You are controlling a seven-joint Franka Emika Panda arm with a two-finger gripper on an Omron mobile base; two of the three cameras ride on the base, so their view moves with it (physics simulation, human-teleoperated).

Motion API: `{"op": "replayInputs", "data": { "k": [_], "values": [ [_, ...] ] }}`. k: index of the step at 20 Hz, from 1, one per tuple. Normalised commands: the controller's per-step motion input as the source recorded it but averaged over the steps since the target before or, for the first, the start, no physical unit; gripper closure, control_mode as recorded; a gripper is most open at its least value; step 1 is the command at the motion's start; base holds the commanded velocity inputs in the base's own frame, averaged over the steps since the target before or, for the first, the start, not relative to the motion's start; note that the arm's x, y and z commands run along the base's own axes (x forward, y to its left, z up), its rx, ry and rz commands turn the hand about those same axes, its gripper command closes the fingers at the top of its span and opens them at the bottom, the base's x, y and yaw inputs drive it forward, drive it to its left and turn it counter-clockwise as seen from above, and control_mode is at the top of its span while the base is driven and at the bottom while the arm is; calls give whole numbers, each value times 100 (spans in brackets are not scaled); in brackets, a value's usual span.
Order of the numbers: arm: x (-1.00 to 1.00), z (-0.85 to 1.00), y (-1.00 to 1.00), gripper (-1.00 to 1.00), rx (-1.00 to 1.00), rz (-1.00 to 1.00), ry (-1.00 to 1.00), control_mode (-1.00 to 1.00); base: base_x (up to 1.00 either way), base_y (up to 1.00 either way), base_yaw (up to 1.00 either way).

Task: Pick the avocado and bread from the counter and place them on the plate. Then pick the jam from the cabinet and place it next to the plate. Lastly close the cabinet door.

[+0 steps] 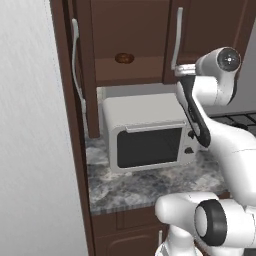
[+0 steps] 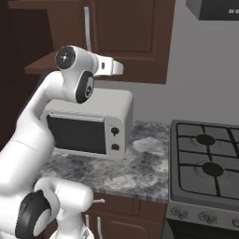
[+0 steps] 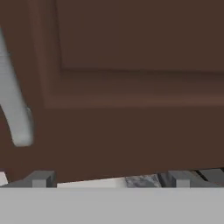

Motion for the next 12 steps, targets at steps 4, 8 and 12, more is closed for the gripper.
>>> {"op": "replayInputs", "data": {
  "k": [4,8,12],
  "values": [
    [-62,38,0,-100,1,0,-1,-100,0,0,0],
    [-54,57,8,-100,1,0,0,-100,0,0,0],
    [-73,58,26,-100,0,0,8,-100,0,0,0]
  ]
}}
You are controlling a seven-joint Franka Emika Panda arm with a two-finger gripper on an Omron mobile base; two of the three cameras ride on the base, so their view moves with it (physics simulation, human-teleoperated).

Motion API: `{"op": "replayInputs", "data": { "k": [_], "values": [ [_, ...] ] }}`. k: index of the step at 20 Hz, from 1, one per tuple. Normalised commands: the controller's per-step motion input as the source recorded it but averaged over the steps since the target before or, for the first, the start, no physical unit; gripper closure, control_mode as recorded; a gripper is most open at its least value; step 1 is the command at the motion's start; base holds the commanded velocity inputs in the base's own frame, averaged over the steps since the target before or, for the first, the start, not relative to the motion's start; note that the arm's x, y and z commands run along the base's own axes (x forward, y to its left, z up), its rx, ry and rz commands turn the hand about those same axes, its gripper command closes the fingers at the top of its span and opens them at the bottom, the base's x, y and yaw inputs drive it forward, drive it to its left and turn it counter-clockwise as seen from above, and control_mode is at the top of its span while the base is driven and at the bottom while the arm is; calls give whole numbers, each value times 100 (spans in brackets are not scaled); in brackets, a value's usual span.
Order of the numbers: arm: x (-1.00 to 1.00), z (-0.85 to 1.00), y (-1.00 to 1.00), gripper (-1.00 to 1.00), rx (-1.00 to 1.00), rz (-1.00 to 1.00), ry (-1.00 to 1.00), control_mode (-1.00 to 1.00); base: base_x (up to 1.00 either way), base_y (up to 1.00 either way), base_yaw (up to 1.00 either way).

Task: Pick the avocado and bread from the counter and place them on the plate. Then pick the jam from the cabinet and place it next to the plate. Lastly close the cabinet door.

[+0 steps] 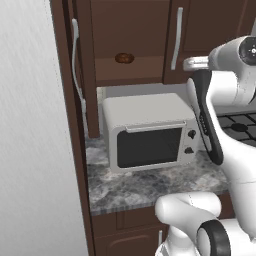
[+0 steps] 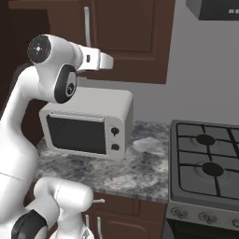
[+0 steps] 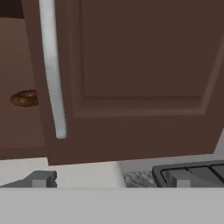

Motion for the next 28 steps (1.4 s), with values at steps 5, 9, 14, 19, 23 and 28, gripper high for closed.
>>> {"op": "replayInputs", "data": {
  "k": [5,9,14,19,23,28],
  "values": [
    [-82,30,25,-100,0,0,2,-100,0,0,0],
    [-90,25,36,-100,0,0,0,-100,0,0,0],
    [-99,17,33,-100,0,0,0,-100,0,0,0],
    [-94,13,38,-100,0,2,0,-100,0,0,0],
    [-88,1,45,-100,0,11,1,-100,0,0,0],
    [-78,0,52,-100,0,13,3,-100,0,0,0]
  ]
}}
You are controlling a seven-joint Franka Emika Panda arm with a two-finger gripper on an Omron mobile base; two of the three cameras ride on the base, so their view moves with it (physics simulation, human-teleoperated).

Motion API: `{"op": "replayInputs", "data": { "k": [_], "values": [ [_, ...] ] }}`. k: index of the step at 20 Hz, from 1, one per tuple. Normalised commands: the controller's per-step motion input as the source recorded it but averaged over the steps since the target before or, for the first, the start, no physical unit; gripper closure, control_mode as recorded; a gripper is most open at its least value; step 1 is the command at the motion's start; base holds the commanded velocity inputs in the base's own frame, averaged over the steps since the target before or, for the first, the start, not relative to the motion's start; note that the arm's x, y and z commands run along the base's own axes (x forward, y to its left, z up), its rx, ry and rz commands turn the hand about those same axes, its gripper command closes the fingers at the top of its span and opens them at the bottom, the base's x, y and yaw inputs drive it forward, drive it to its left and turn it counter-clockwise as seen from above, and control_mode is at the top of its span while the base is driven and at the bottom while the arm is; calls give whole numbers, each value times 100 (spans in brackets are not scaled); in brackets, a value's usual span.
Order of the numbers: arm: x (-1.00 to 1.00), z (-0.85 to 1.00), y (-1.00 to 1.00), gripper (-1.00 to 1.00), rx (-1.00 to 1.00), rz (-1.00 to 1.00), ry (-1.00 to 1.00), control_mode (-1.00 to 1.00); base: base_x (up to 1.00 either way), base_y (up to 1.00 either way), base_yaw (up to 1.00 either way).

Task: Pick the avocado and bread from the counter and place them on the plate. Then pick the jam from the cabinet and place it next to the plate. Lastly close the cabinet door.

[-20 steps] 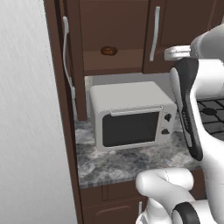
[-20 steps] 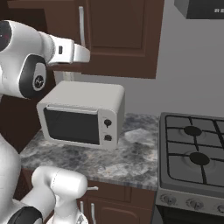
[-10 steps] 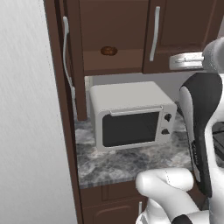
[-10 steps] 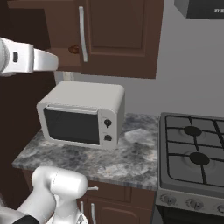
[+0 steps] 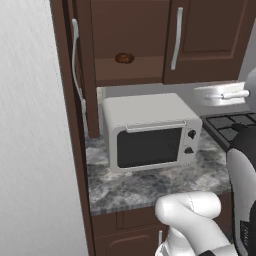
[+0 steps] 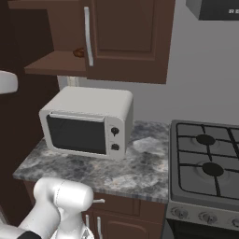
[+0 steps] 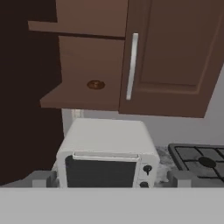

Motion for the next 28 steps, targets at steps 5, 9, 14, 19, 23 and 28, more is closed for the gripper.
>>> {"op": "replayInputs", "data": {
  "k": [5,9,14,19,23,28],
  "values": [
    [-47,0,45,-100,0,9,5,-100,0,0,0],
    [0,0,25,-100,0,0,-4,-100,0,0,0],
    [-13,-1,28,-100,0,1,-23,-100,0,0,0],
    [-28,-16,33,-100,0,8,-21,-100,0,0,0],
    [-4,-42,33,-100,0,12,-15,-100,0,0,0],
    [-6,-31,20,-100,2,12,-20,-100,0,0,0]
  ]
}}
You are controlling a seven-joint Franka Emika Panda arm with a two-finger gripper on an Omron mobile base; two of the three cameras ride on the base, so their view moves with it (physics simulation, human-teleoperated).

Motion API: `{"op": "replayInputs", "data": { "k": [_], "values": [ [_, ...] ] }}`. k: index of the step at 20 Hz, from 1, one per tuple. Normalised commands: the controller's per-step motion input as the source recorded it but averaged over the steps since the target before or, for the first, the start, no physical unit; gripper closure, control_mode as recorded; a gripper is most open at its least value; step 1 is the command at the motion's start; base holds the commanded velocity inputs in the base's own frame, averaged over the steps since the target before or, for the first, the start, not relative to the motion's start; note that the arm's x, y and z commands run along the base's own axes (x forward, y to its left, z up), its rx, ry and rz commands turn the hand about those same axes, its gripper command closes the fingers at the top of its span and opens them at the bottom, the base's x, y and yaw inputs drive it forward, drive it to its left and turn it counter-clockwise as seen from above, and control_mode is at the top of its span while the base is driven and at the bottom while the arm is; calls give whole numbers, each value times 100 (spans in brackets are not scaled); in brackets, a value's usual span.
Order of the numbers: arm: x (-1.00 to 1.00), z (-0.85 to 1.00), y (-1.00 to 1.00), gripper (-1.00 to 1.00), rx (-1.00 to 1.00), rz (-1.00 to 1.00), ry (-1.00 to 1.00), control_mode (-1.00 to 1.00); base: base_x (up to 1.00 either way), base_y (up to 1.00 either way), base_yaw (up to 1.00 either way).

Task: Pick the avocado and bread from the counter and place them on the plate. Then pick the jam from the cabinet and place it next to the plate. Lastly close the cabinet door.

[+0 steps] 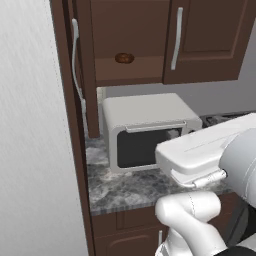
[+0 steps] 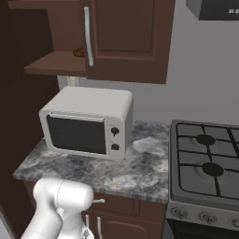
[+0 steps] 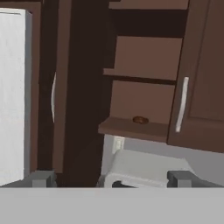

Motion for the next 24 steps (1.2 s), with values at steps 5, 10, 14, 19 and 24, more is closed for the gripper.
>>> {"op": "replayInputs", "data": {
  "k": [5,10,14,19,24],
  "values": [
    [-18,-9,18,-100,1,11,-29,-100,0,0,0],
    [-1,-6,10,-100,4,10,-12,-100,0,0,0],
    [35,0,1,-100,7,2,0,-100,0,0,0],
    [21,-19,6,-100,4,0,0,-100,0,0,0],
    [27,-24,15,-100,3,1,0,-100,0,0,0]
  ]
}}
